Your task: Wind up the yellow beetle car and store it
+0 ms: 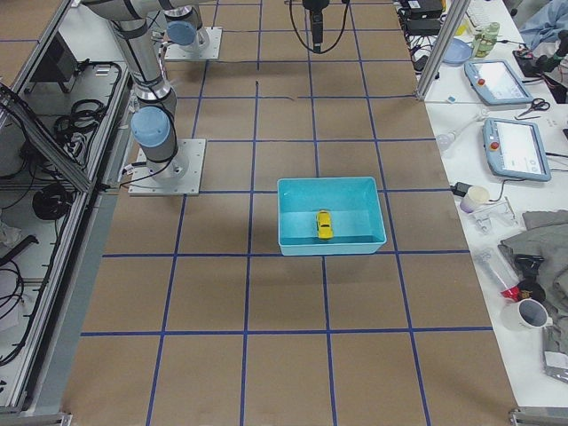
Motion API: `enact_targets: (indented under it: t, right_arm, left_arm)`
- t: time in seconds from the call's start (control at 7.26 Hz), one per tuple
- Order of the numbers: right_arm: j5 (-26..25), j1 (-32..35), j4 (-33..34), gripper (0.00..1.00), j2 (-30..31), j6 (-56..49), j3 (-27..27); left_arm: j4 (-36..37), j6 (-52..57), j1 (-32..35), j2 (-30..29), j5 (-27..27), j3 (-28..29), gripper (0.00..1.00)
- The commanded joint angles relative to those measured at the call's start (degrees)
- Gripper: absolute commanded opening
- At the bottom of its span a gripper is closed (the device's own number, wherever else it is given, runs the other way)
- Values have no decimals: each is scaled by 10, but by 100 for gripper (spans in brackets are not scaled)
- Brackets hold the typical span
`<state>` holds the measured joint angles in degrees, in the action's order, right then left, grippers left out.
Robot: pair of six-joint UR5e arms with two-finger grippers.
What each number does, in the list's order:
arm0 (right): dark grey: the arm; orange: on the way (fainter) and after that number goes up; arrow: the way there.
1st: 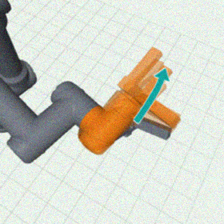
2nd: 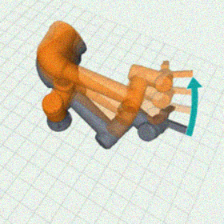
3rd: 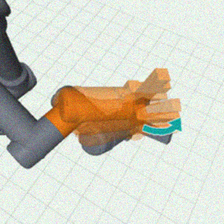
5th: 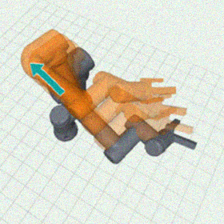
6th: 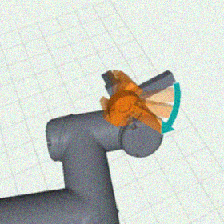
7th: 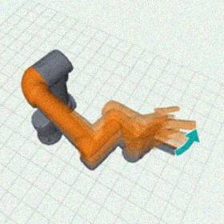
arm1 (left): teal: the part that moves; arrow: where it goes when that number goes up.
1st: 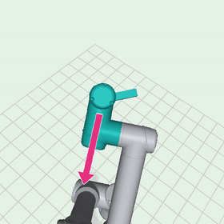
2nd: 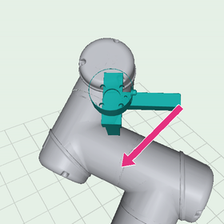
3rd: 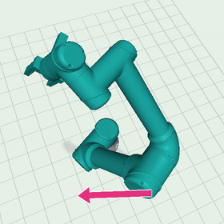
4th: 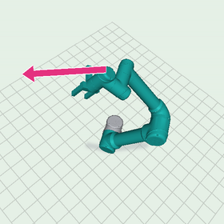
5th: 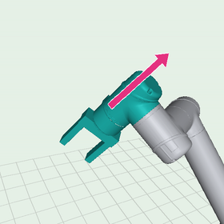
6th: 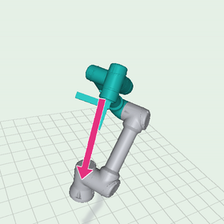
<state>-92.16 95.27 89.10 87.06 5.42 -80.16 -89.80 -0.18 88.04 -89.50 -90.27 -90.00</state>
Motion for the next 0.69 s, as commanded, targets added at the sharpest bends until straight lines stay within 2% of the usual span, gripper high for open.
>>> enact_targets:
  t: [0.0, 0.55]
  right_arm:
    - [1, 0, 2, 100, 0, 1, -1]
    - [6, 0, 1, 100, 0, -1, -2]
  left_arm:
    - [0, 0, -1, 0, 0, 0, 100]
    - [1, 0, 0, -1, 0, -2, 100]
